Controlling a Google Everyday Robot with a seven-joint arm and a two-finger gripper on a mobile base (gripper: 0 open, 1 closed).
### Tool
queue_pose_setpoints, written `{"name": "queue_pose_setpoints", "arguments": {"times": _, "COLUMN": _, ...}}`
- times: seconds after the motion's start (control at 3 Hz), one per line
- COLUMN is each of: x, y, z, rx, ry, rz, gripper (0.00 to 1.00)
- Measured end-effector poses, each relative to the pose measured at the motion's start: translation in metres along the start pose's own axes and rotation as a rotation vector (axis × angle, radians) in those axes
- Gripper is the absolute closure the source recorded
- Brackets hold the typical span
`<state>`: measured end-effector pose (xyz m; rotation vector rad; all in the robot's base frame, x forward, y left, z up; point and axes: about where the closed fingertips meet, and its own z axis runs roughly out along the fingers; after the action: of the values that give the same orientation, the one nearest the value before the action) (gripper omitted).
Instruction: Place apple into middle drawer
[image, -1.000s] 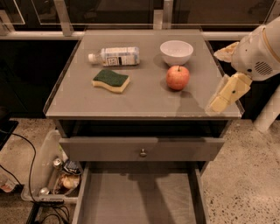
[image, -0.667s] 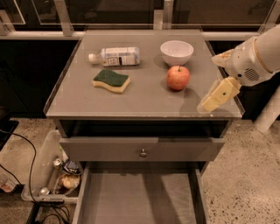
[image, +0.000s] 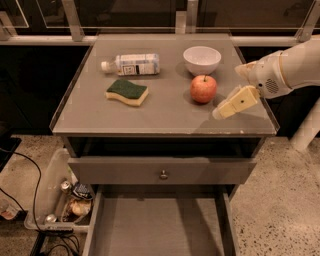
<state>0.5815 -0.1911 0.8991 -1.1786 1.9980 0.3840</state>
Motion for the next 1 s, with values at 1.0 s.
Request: {"name": "queue_pose_setpoints", "arguments": {"times": 1.0, "x": -0.015, "y": -0.04, "z": 0.061, "rx": 0.039, "ry": -0.012, "rz": 0.014, "gripper": 0.0}}
